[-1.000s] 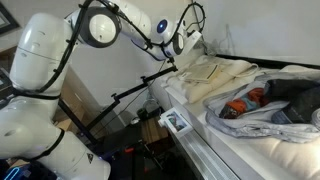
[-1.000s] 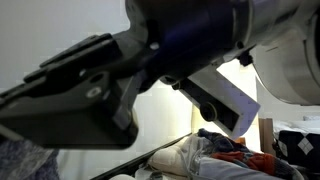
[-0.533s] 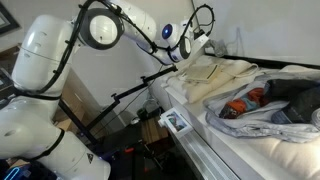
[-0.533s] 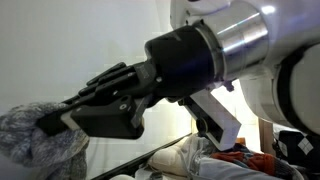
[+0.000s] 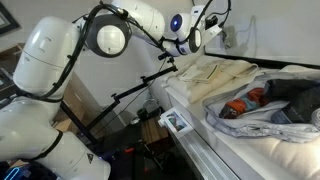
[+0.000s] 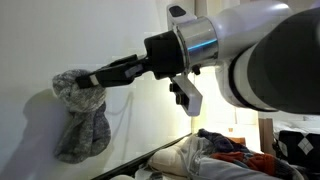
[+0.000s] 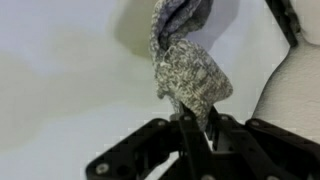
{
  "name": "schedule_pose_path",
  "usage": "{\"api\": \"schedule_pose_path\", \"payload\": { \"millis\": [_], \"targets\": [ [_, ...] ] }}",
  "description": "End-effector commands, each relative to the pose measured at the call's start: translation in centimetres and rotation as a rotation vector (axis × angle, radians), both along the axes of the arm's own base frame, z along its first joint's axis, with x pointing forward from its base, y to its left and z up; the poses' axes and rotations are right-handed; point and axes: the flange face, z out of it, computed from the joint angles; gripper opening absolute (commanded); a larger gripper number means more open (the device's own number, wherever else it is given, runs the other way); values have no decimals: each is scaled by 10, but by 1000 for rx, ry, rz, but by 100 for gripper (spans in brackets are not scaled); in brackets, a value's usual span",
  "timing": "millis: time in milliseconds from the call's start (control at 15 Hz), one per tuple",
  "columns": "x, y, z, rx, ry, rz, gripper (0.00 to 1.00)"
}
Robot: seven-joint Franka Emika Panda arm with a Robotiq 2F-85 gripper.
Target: Put the socks on the grey bag
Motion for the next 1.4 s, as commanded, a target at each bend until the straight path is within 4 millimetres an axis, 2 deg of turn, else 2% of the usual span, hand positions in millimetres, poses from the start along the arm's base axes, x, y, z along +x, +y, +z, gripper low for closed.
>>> {"api": "schedule_pose_path", "payload": {
  "millis": [0,267,533,667,733,933,1067,1133,1333],
  "targets": [
    [27,-29,15,101,-24,-56,4],
    [52,-70,21,196,-36,-118,4],
    [71,-105,12,276,-40,-178,4],
    [74,-107,0,287,-42,-174,4],
    [67,-104,5,272,-10,-173,15],
    [70,-106,-7,288,-9,-176,15],
    [70,-105,-7,287,-13,-174,15],
    [71,-105,-6,288,-14,-173,4],
    [66,-111,-6,267,21,-159,4]
  ]
}}
